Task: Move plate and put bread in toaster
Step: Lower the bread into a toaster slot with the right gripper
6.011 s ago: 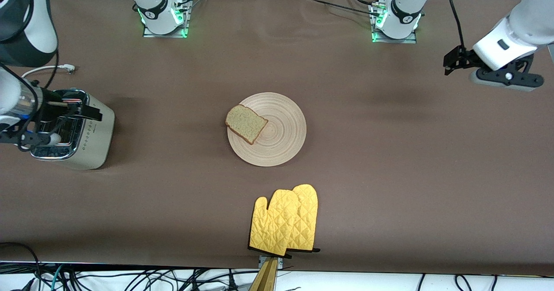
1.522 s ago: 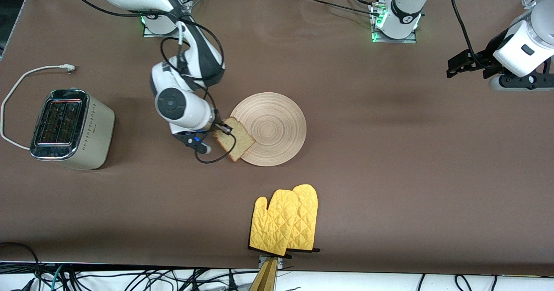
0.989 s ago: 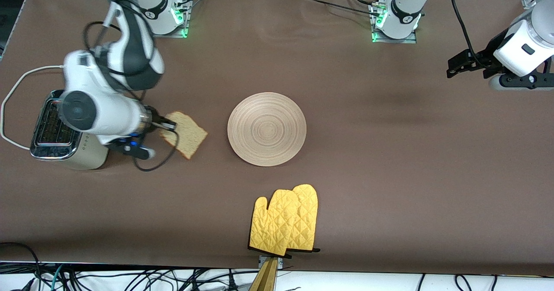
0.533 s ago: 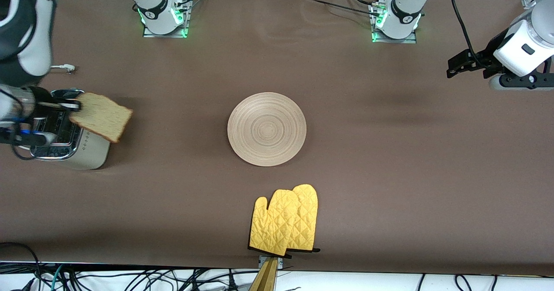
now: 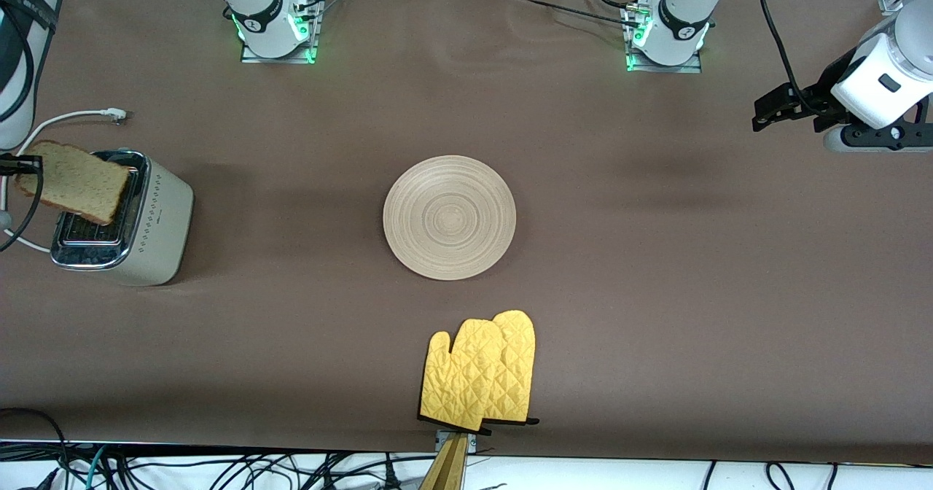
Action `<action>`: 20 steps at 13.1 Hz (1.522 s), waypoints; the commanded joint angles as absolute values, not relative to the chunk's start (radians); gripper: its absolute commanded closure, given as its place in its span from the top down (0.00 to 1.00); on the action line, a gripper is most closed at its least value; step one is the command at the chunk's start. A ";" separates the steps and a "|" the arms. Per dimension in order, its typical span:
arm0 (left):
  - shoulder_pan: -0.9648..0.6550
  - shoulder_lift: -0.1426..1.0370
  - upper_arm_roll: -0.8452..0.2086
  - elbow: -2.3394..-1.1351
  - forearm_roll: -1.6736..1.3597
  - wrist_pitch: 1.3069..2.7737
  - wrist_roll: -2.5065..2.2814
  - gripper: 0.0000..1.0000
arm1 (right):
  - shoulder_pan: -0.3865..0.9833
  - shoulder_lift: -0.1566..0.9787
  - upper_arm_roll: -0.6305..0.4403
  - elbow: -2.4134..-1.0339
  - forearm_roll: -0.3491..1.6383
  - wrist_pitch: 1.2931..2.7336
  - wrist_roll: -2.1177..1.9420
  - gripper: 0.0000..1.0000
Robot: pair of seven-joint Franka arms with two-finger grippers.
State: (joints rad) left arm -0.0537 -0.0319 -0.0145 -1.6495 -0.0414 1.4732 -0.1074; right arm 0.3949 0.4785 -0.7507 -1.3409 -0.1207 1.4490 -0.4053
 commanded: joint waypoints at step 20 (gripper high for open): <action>-0.051 -0.021 -0.020 -1.631 -0.043 1.454 -0.112 1.00 | 0.308 0.647 -0.715 -1.328 -0.146 1.588 -0.272 0.00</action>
